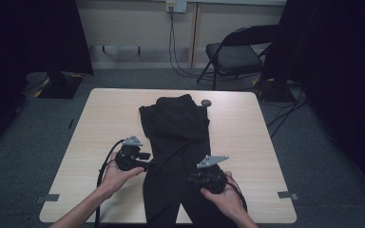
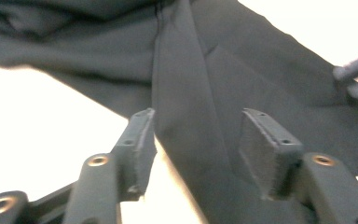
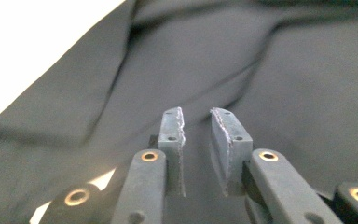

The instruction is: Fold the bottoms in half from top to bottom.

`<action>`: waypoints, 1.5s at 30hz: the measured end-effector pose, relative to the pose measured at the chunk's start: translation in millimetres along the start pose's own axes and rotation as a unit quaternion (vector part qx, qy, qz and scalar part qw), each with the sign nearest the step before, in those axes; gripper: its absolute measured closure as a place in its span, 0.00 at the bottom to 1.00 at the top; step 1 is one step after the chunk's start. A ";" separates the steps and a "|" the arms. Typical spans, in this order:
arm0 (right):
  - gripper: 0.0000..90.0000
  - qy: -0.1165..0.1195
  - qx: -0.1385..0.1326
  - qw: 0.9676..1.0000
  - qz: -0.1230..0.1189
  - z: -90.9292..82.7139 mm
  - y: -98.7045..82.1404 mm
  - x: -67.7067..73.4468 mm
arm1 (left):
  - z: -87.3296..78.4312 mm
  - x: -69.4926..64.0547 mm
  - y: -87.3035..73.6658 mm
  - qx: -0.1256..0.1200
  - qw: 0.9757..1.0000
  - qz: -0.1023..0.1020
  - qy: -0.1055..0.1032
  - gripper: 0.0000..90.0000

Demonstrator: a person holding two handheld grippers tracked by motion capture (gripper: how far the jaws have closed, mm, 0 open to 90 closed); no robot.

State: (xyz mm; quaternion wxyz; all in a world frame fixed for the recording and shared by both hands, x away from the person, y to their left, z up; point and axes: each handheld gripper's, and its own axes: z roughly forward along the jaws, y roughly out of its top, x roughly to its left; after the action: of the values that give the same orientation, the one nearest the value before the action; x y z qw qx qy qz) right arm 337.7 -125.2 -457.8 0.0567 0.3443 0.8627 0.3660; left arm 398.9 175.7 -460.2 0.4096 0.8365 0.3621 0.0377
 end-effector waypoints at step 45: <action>0.96 0.103 0.004 0.990 -0.093 21.6 -10.2 95.7 | -33.7 -22.8 79.1 -0.093 0.987 0.004 -0.135 1.00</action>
State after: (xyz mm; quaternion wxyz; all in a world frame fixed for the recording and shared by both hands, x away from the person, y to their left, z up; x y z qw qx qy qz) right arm 267.3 -56.6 -465.6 -0.0006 0.2236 0.8936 0.3891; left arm 415.5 151.6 -376.2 0.5302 0.7939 0.2951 -0.0400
